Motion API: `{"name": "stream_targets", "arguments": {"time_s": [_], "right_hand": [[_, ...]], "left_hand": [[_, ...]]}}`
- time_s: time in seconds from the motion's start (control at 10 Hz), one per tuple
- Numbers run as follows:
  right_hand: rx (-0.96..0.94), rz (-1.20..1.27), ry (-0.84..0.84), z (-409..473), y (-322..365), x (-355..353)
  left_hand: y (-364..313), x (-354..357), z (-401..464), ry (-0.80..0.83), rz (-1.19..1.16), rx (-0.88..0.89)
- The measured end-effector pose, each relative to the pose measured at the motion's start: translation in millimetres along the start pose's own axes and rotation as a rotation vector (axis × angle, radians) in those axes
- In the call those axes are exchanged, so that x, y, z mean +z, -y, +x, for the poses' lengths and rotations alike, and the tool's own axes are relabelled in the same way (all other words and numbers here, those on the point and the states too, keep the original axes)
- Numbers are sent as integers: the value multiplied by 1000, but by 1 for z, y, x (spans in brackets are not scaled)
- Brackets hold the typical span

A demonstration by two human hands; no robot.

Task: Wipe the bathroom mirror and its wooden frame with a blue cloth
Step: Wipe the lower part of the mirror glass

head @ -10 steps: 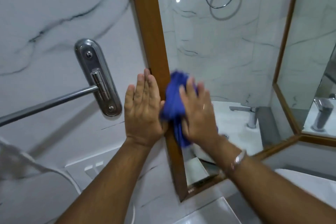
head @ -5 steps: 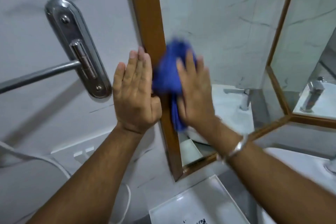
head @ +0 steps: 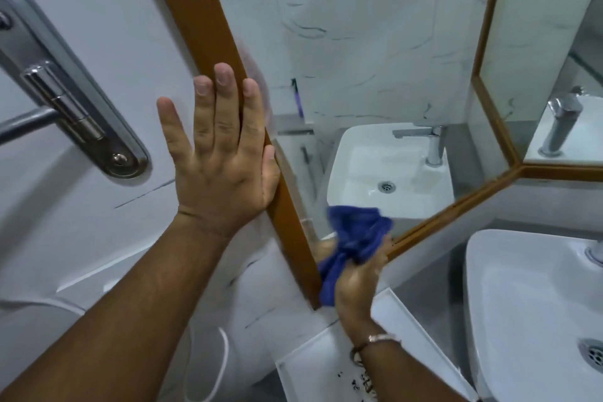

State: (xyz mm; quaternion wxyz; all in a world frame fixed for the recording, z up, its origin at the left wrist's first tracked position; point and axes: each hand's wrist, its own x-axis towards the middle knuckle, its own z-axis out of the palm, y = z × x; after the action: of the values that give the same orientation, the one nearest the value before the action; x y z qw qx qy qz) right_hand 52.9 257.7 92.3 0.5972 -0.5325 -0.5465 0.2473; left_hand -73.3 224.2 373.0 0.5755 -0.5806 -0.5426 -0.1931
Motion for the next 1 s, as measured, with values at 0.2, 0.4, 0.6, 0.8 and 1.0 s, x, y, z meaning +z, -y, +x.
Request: {"name": "stream_targets", "arguments": {"time_s": [0.2,0.4,0.6,0.8,1.0], "right_hand": [[621,334,-512,117,-34,-48],[639,-59,-506,49,-22,22],[711,271,-387,10,8,32],[712,199,-469,141,-18,-42],[732,286,-407,167,-33,-61]], "left_hand": [[-4,-14,33,-19,26,122],[-8,-22,84,20,76,295],[5,-27,104,133,-3,555],[4,-28,103,189,6,623],[2,-25,101,198,-25,626]]}}
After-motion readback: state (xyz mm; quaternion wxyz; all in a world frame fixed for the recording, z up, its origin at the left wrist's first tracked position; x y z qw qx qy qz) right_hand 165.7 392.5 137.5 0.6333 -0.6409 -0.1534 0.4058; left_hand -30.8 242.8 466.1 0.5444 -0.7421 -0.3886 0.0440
